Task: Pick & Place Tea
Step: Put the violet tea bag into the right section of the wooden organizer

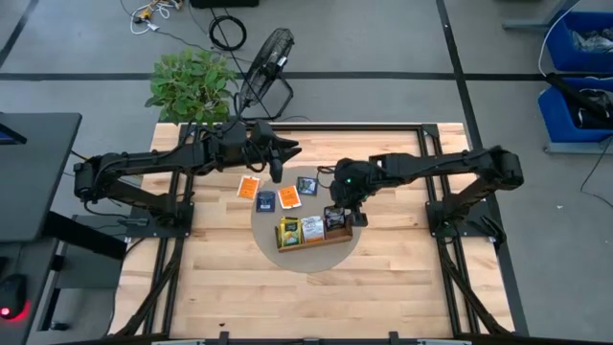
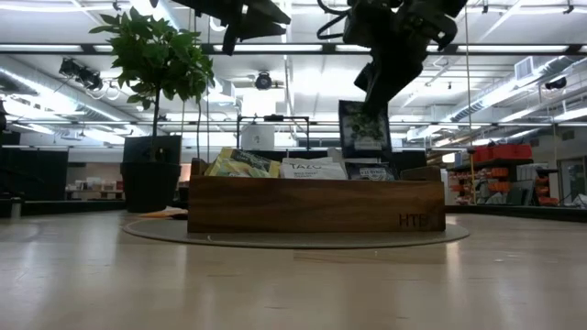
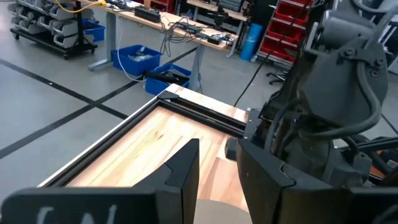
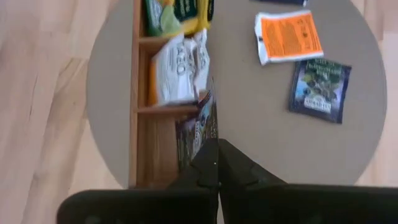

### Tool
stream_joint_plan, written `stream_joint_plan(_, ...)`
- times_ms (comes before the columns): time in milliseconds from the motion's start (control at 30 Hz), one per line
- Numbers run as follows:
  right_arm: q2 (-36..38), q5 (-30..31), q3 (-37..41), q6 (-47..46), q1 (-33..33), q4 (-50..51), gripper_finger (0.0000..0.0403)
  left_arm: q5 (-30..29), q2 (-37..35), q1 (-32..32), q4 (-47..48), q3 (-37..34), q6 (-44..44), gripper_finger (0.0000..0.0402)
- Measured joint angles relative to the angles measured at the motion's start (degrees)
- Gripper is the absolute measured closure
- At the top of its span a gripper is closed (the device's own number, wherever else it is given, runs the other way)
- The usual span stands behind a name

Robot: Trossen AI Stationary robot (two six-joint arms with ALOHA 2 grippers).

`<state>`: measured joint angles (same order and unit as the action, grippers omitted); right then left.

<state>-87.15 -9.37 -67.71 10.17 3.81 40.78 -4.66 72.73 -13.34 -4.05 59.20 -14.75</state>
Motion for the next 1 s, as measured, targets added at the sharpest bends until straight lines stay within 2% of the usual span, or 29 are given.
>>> stream_joint_plan(100,0.00,0.30,2.48,-2.29,-1.28,-3.94,0.0403,0.11,0.00,0.00,0.00,0.00,0.32,0.0289)
stream_joint_plan(400,0.00,3.00,4.69,-2.40,-4.79,-4.68,0.0403,0.11,0.00,0.00,0.00,0.00,0.40,0.0289)
stream_joint_plan(567,-0.02,4.91,5.89,-2.22,-5.24,-5.31,0.0403,0.11,0.00,0.00,-0.01,0.00,0.43,0.0289)
stream_joint_plan(1000,-0.83,4.92,7.09,-2.40,-5.42,-8.09,0.0403,0.11,0.00,0.00,-0.01,0.00,0.56,0.0289)
